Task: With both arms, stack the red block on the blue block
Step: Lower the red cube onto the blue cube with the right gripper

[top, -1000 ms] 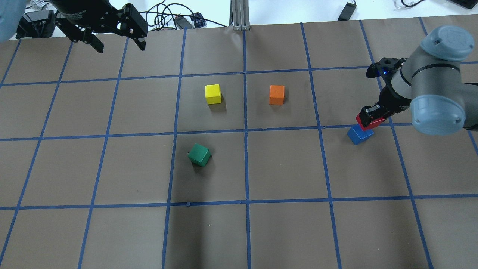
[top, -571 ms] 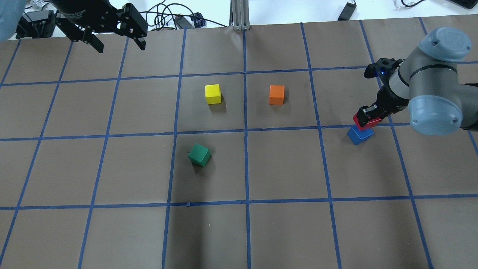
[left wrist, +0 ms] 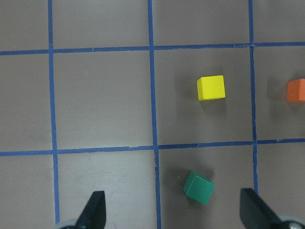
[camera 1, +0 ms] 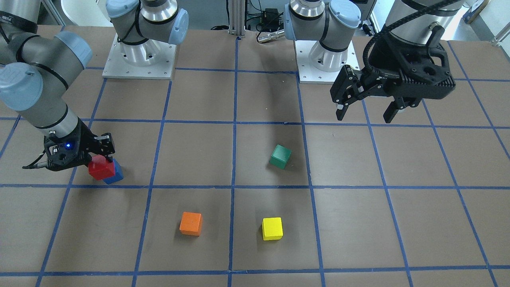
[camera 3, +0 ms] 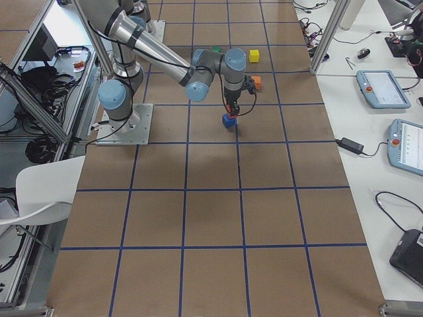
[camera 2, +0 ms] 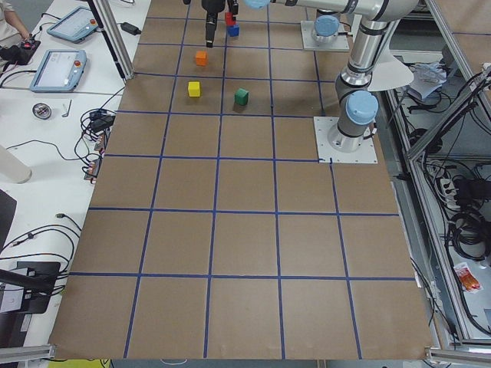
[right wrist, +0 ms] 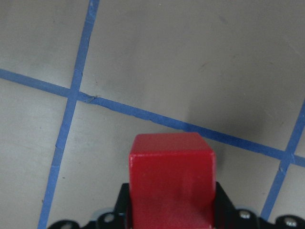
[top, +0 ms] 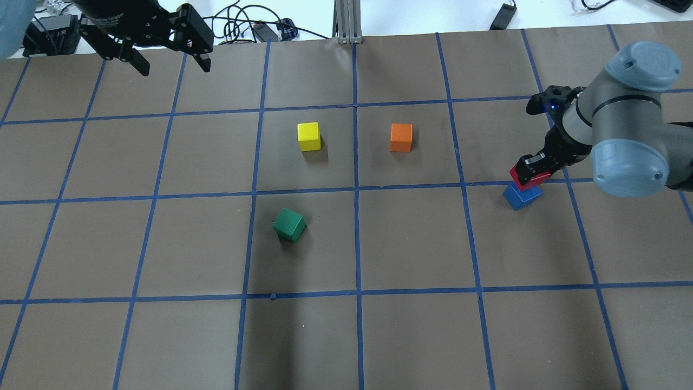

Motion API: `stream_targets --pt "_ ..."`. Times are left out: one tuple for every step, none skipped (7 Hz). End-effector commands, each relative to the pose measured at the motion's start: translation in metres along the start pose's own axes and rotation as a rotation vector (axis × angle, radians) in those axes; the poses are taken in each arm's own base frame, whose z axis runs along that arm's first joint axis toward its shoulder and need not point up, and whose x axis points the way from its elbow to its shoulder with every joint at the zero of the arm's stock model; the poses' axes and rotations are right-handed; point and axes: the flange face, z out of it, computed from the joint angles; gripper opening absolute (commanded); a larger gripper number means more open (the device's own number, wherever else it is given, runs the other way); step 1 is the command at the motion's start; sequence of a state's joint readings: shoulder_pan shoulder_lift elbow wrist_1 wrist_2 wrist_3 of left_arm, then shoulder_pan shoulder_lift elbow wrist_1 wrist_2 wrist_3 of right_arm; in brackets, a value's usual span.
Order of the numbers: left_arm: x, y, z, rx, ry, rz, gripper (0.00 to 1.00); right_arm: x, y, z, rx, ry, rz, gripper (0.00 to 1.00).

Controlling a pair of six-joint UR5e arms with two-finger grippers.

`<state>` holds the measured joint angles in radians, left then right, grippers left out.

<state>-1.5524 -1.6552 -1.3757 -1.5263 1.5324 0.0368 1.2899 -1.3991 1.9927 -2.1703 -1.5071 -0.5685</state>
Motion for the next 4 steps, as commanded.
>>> stream_targets --pt "-0.0001 0.0006 0.0024 -0.005 0.0 0.0 1.0 0.0005 0.001 0.0009 -0.005 0.0 0.003 0.25" --pt "0.0 0.0004 0.0016 -0.003 0.0 0.0 1.0 0.0006 0.0011 0.0009 -0.006 0.001 0.004 0.25" --pt "0.0 0.0004 0.0016 -0.003 0.0 0.0 1.0 0.0005 0.0013 0.0012 -0.008 -0.001 0.004 0.35" --pt "0.0 0.0004 0.0016 -0.003 0.0 0.0 1.0 0.0003 0.0019 0.0018 -0.014 -0.003 0.005 0.4"
